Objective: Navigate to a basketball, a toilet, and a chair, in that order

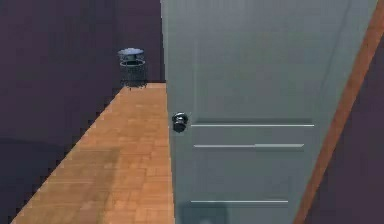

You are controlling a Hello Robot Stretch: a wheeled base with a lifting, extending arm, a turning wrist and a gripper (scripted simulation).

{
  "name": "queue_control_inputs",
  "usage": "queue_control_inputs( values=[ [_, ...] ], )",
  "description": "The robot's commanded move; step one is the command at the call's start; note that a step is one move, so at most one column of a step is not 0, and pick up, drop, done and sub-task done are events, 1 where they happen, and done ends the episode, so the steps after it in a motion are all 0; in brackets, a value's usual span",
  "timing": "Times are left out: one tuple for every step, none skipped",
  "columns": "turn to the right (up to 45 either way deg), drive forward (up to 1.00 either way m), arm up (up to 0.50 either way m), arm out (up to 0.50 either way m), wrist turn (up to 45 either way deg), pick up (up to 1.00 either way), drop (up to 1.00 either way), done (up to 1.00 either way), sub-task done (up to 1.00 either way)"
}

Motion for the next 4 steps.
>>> queue_control_inputs(
  values=[
    [-39.0, 0.0, 0.0, 0.0, 0.0, 0.0, 0.0, 0.0, 0.0],
    [0.0, 1.0, 0.0, 0.0, 0.0, 0.0, 0.0, 0.0, 0.0],
    [33.0, 0.0, 0.0, 0.0, 0.0, 0.0, 0.0, 0.0, 0.0],
    [0.0, 0.35, 0.0, 0.0, 0.0, 0.0, 0.0, 0.0, 0.0]
  ],
)
